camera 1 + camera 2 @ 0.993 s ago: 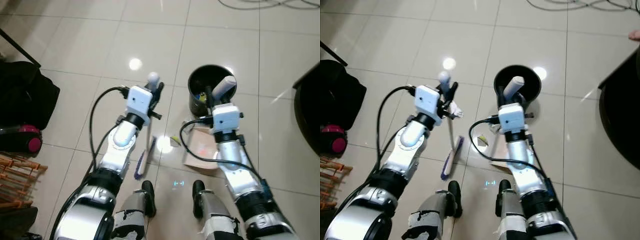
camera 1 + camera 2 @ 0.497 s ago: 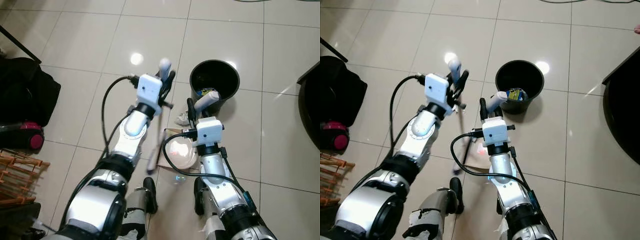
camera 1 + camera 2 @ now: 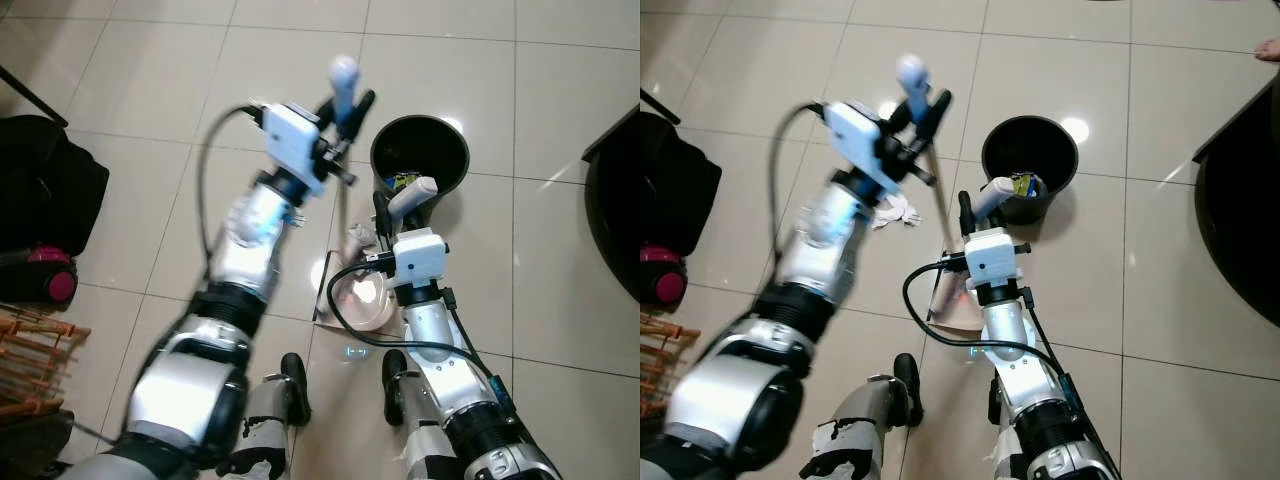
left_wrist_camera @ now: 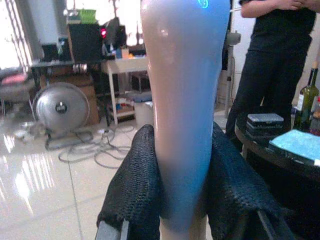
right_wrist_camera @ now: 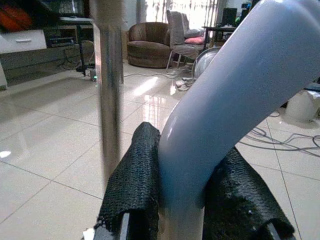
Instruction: Sweep floor
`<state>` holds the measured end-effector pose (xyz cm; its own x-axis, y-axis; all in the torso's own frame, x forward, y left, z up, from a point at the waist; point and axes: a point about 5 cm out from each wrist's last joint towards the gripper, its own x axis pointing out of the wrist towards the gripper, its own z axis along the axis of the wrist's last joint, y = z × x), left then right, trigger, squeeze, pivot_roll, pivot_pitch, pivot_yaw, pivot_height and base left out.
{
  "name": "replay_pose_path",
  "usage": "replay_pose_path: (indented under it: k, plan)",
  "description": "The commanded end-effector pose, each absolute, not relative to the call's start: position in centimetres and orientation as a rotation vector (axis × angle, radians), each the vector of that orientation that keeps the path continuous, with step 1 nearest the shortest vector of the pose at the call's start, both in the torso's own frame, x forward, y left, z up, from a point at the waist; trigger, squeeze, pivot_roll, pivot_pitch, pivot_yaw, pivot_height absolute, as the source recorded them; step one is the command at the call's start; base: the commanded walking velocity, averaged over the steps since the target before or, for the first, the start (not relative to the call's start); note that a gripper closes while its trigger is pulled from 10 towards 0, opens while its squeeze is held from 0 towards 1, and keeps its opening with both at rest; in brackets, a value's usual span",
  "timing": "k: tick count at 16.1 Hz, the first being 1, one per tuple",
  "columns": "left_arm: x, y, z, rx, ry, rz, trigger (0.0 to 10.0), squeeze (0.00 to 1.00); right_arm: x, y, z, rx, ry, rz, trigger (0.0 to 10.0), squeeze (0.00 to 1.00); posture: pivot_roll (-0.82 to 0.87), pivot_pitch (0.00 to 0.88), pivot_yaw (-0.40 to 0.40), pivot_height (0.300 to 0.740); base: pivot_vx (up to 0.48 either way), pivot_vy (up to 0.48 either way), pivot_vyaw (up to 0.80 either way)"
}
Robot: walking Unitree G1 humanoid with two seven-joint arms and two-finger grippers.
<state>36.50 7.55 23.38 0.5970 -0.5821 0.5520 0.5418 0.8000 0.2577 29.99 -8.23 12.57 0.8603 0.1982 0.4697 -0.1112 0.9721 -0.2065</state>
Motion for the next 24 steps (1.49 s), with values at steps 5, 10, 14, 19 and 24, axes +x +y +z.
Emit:
replay_pose_path:
  k: [5,10,14,19,24]
  plan:
    - [36.0,14.7,26.3,0.177,-0.726,-0.55,10.0,0.0,30.2,-10.9,11.9,-0.128,-0.451,0.126,10.0,0.0,0.08,0.255,0.057,0.74,0.0,0.0,0.0]
    - [35.3,19.8,22.9,0.253,-0.49,-0.351,10.0,0.0,30.1,-11.9,15.5,0.063,-0.489,0.142,10.0,0.0,0.03,0.139,0.029,0.74,0.0,0.0,0.0]
    - [33.0,19.8,20.5,0.219,-0.374,-0.276,10.0,0.0,29.6,-13.1,21.1,0.101,-0.501,0.208,10.0,0.0,0.0,0.098,0.005,0.74,0.0,0.0,0.0]
    - [31.0,19.2,19.6,0.205,-0.323,-0.222,10.0,0.0,29.0,-16.0,26.3,0.081,-0.489,0.158,10.0,0.0,-0.01,0.096,-0.009,0.74,0.0,0.0,0.0]
    - [29.5,16.5,19.2,0.173,-0.319,-0.252,10.0,0.0,28.0,-20.9,32.1,0.165,-0.579,0.014,10.0,0.0,-0.03,0.088,0.005,0.74,0.163,0.0,0.0]
